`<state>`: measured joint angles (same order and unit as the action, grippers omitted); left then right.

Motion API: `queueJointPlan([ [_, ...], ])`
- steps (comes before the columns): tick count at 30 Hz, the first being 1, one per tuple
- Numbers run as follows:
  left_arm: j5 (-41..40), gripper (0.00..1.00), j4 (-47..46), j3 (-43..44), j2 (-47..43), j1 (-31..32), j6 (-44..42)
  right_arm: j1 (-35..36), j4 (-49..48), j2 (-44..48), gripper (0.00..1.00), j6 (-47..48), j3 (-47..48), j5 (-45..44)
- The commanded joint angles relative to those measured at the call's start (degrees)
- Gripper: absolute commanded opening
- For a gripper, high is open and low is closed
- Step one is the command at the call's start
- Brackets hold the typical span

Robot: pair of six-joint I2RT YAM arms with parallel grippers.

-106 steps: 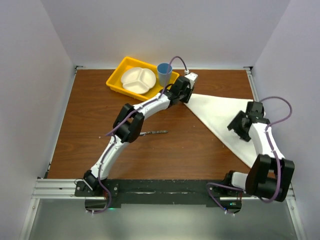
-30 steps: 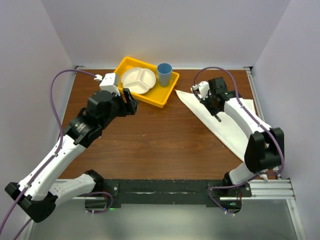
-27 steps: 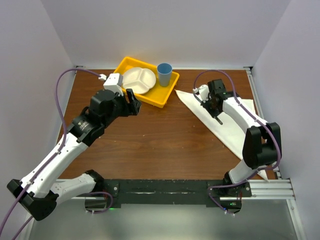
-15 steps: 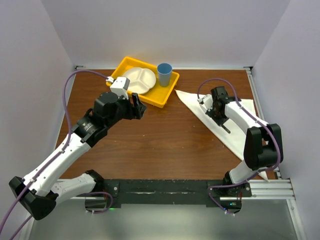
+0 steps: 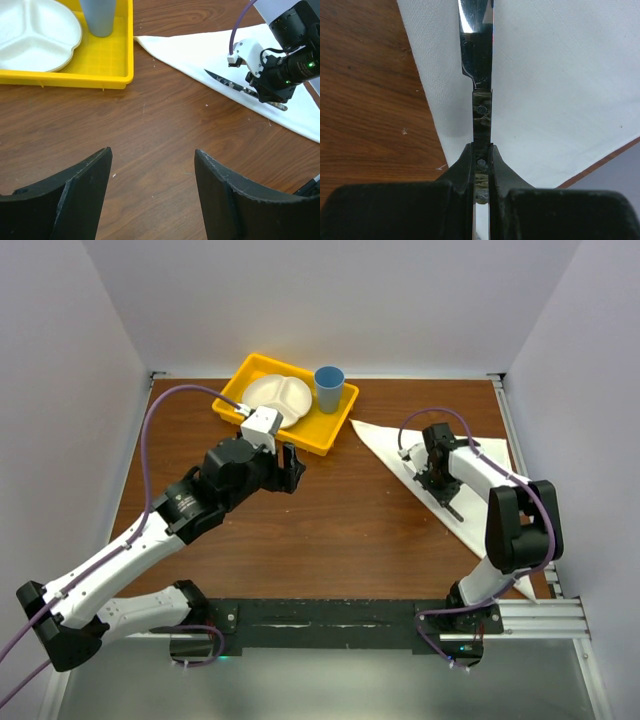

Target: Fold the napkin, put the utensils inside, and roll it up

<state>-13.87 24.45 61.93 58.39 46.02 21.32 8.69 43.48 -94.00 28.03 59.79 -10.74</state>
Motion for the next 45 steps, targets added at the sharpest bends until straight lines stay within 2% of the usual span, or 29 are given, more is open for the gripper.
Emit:
queueJointPlan([
  [1,-1.7,0.72,-2.6,-1.4,-1.1,0.8,-1.8,-0.4,-1.2,-1.9,0.00,-0.9,0.7,1.2],
  [12,-4.1,0.73,-1.9,-1.6,-1.3,1.4,-3.3,-0.3,-2.9,-5.9,0.00,0.9,1.1,-3.0],
  [34,-4.7,0.73,-2.1,-2.4,-1.4,1.6,-3.4,-0.3,-0.6,-6.0,0.00,2.1,3.6,-5.6],
  [40,-4.7,0.73,-2.1,-2.5,-1.4,1.6,-3.4,0.9,-0.6,-7.1,0.00,3.3,3.1,-4.7],
  [45,-4.6,0.73,-2.1,-2.7,-1.3,1.6,-3.4,2.6,0.6,-9.6,0.00,3.7,3.5,-8.4],
])
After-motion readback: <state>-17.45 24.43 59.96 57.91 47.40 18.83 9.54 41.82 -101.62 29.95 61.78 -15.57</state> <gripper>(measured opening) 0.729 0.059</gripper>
